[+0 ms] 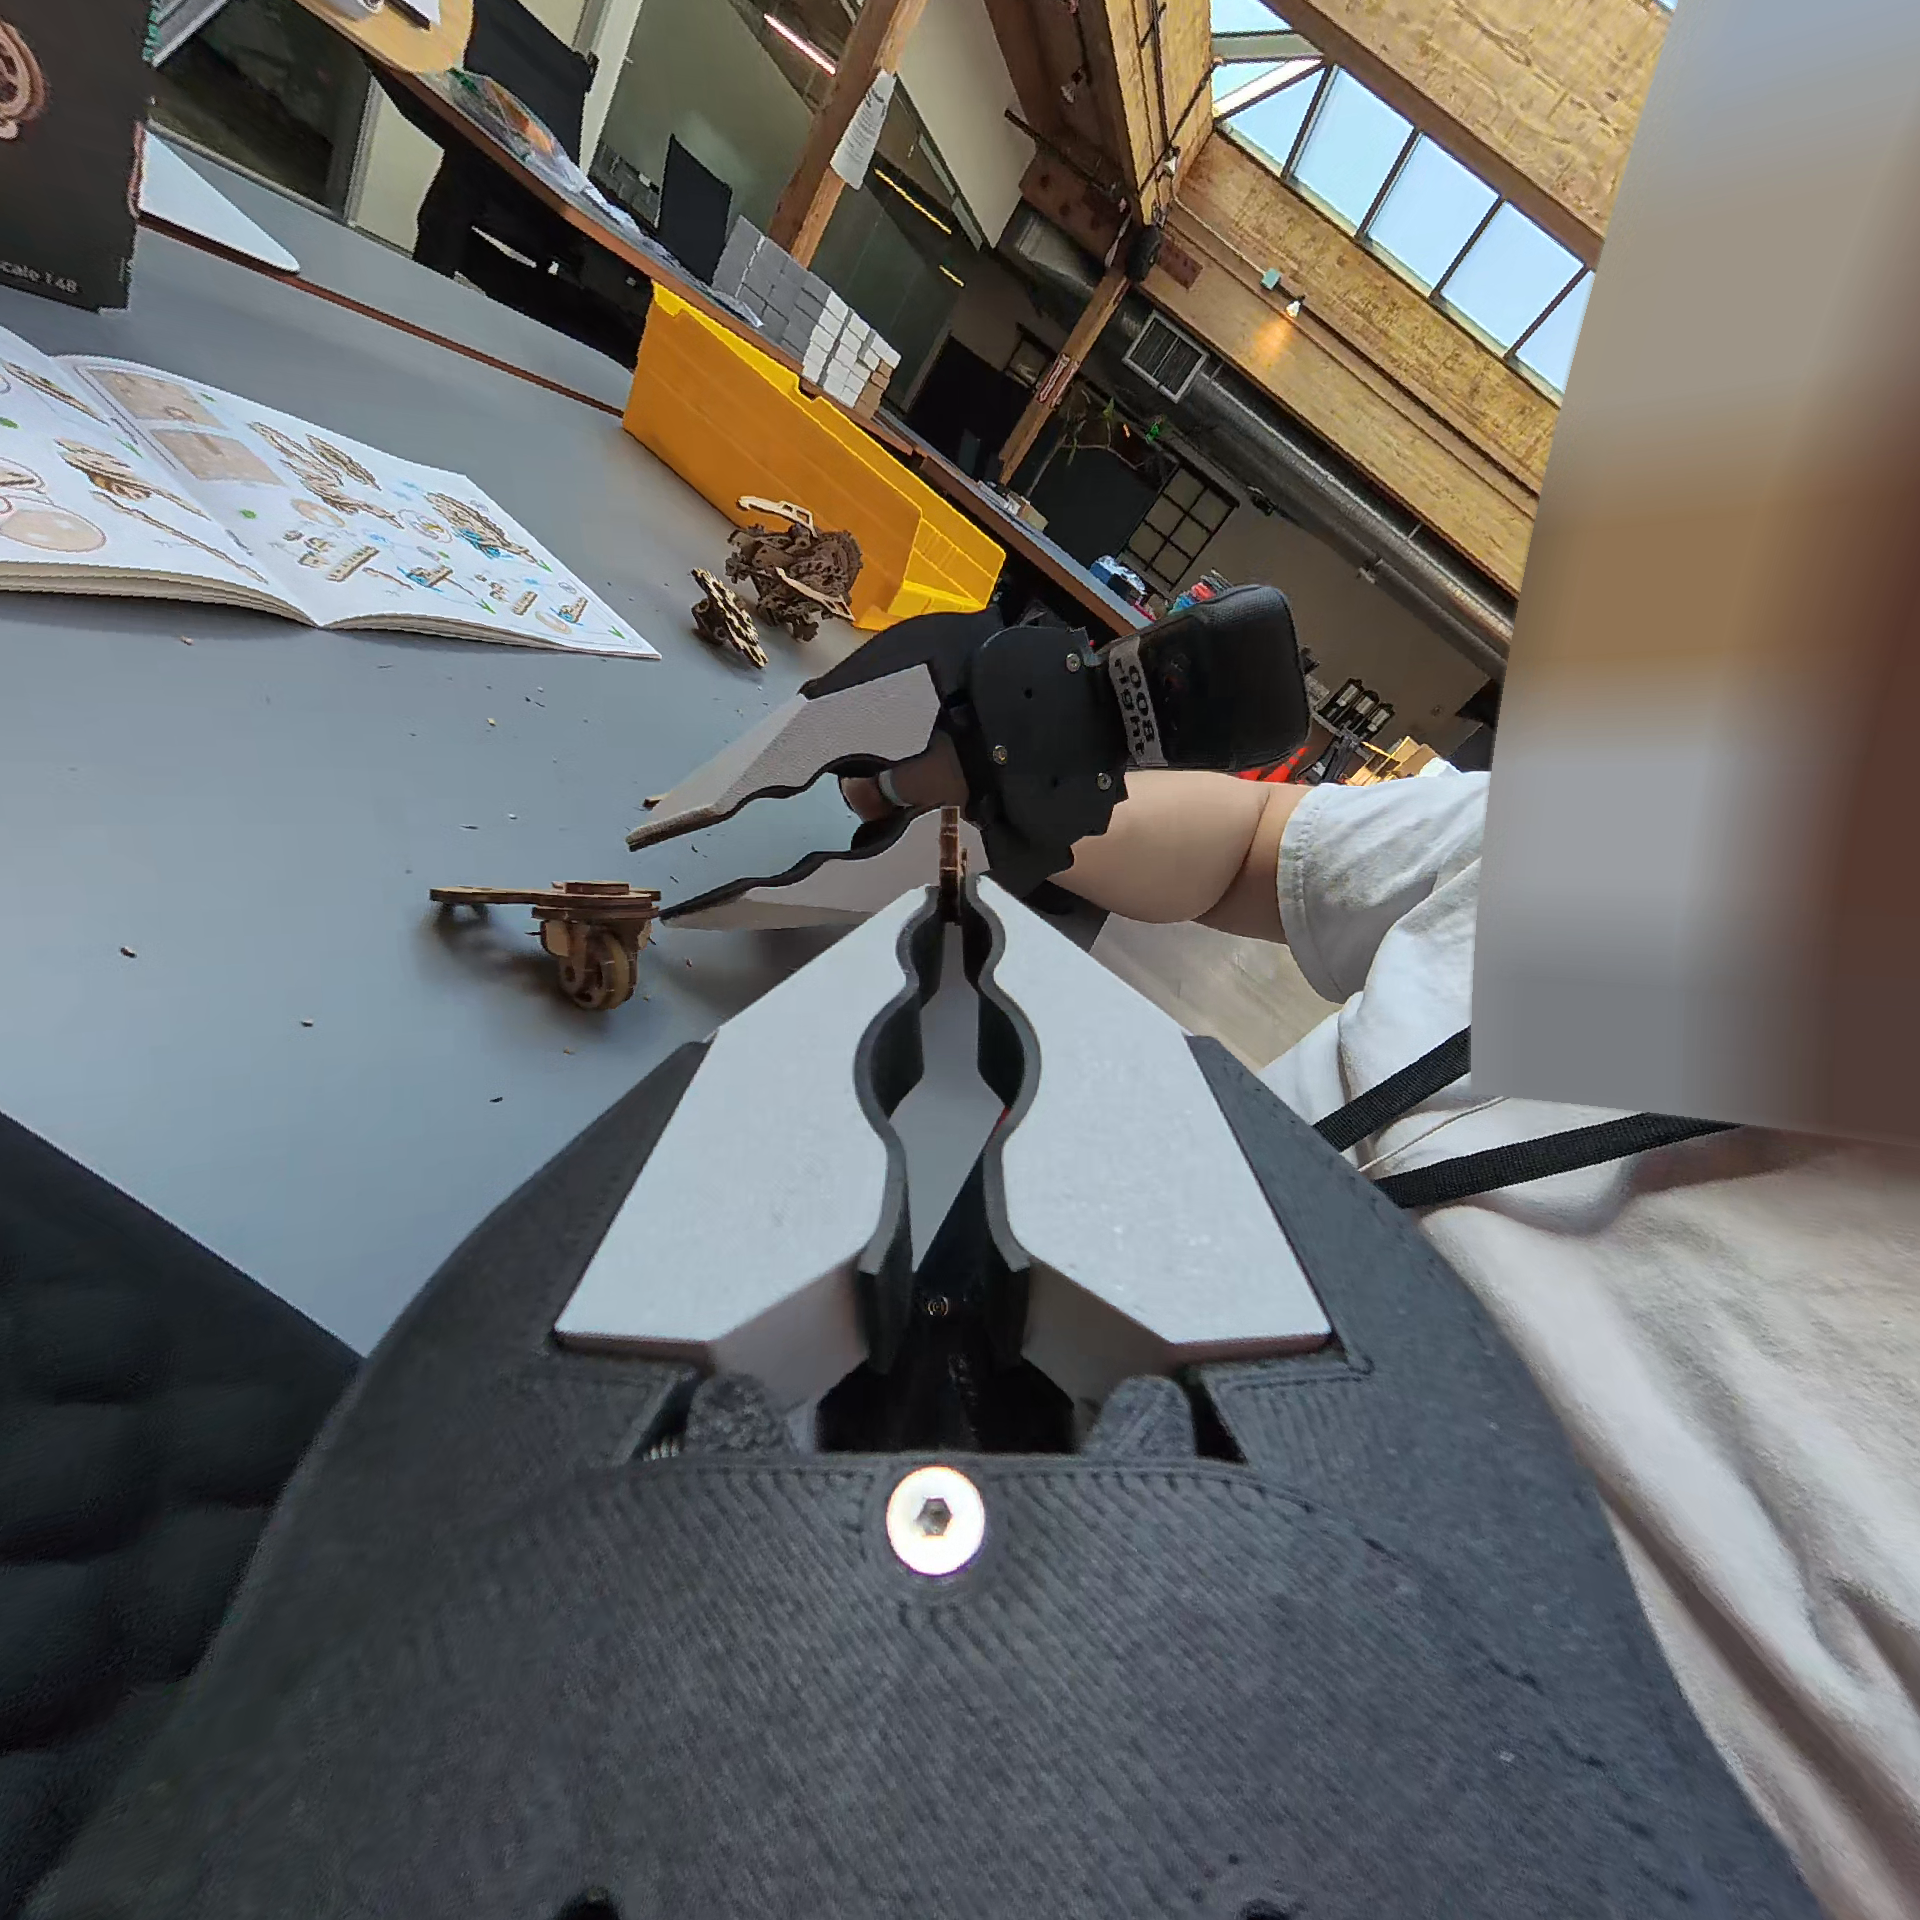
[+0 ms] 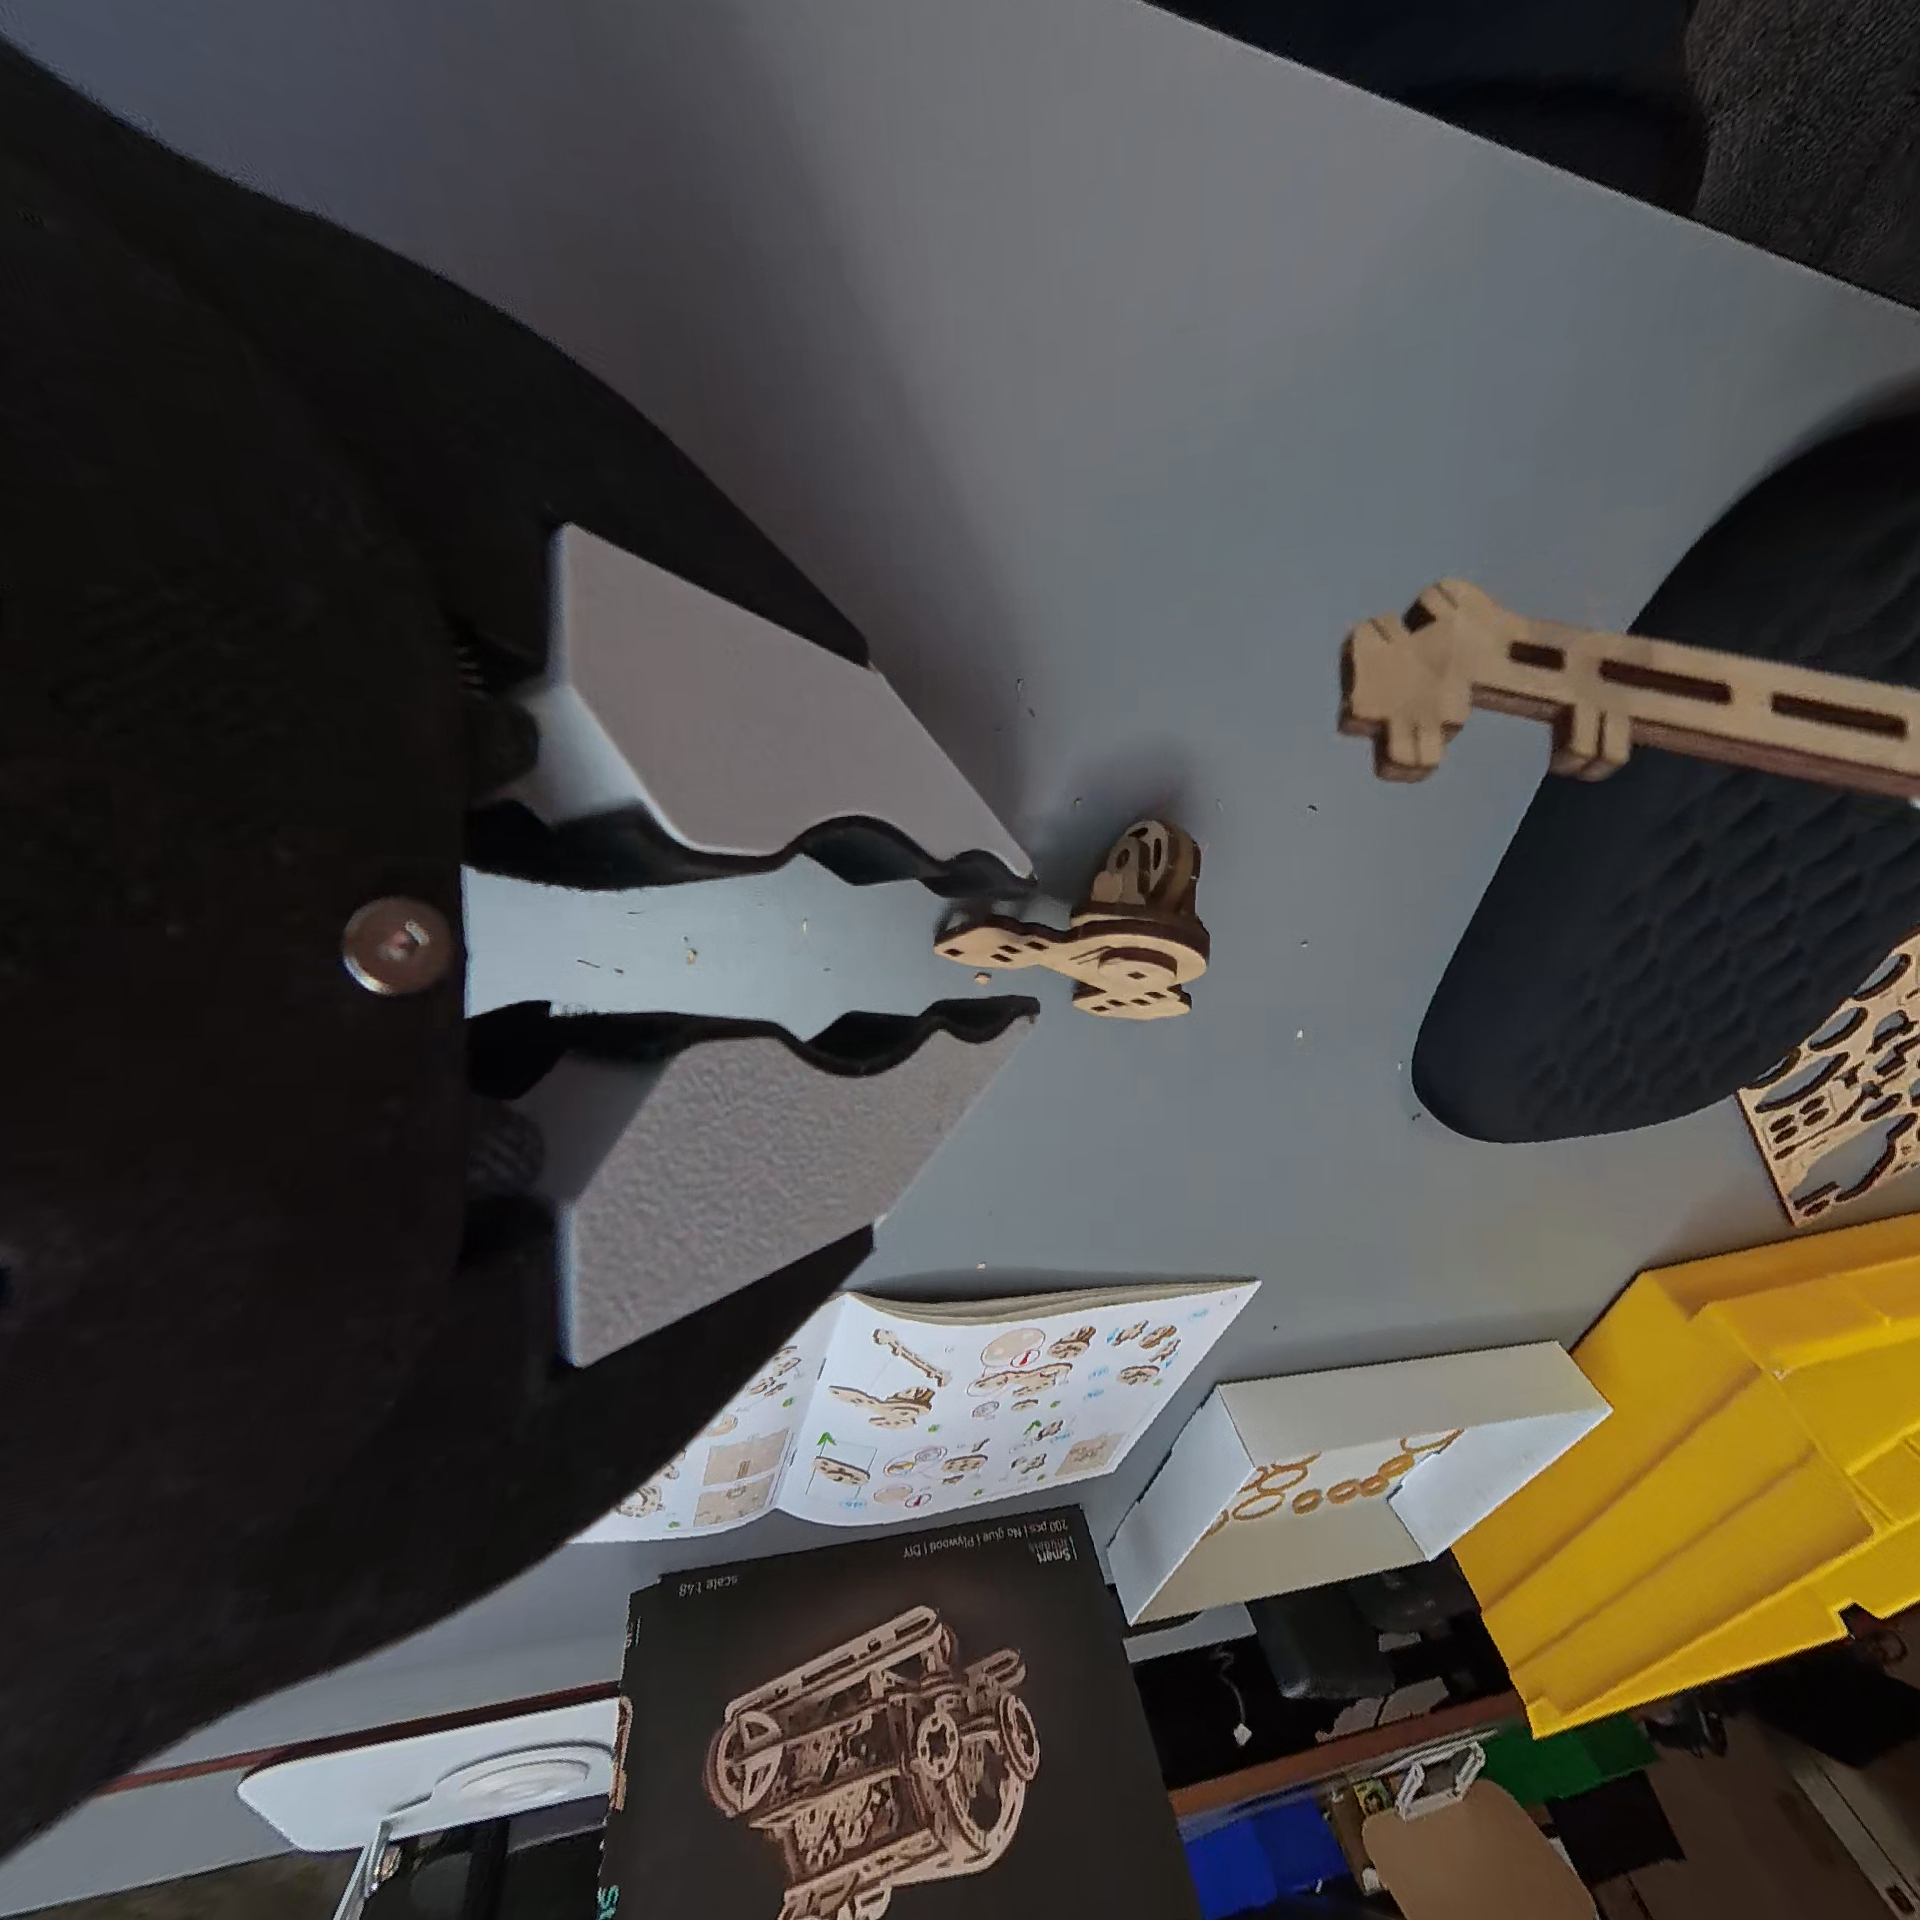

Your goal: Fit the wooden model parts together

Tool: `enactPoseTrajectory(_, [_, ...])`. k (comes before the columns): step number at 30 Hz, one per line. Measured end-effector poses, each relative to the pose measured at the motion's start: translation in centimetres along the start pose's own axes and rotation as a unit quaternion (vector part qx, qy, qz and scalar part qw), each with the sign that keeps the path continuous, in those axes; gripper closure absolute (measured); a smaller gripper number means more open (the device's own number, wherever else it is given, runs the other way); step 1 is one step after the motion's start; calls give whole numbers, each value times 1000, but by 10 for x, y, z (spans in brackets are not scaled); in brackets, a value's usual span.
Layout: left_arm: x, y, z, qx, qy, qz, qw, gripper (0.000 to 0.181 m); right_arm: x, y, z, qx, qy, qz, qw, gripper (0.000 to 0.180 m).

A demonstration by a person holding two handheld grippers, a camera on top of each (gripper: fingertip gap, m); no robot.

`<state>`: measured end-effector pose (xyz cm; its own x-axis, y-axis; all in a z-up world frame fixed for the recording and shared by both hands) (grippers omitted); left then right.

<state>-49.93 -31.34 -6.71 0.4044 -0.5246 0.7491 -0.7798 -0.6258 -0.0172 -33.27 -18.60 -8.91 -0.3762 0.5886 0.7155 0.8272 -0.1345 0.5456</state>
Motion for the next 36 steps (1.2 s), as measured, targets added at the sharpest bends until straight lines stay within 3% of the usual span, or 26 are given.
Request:
enactPoseTrajectory(15, [-20, 2, -8, -7, 37, -2, 999, 181, 2, -7, 5, 4, -3, -7, 1000, 178])
enactPoseTrajectory(21, [-22, -2, -8, -23, 71, -12, 997, 180, 11, 1, 12, 50, -122, -42, 990, 179])
enactPoseTrajectory(23, [-22, -3, -8, -30, 86, -18, 996, 180, 19, 3, 20, 86, -225, -89, 967, 179])
enactPoseTrajectory(27, [-18, -5, -9, -36, 104, -34, 993, 180, 30, 1, 45, 152, -433, -209, 864, 178])
enactPoseTrajectory(30, [-15, -9, -8, -36, 119, -38, 992, 180, 28, -3, 60, 155, -512, -259, 805, 178])
enactPoseTrajectory(33, [-13, -14, -6, -40, 125, -35, 991, 180, 25, -8, 62, 151, -546, -298, 768, 178])
enactPoseTrajectory(36, [-12, -18, -4, -44, 126, -30, 991, 180, 24, -11, 63, 138, -557, -299, 762, 178])
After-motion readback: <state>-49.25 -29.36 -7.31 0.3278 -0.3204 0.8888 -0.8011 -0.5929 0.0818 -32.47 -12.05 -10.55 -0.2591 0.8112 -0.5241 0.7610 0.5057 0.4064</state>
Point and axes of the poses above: each gripper's, where its closed fingertips meet, y back along the fingers, z out of its underside, x = y × z across the jaws, the point moved 10 cm from there along y, back along the fingers, and after that the axes turned 14 degrees about y, right-handed, at the moved point
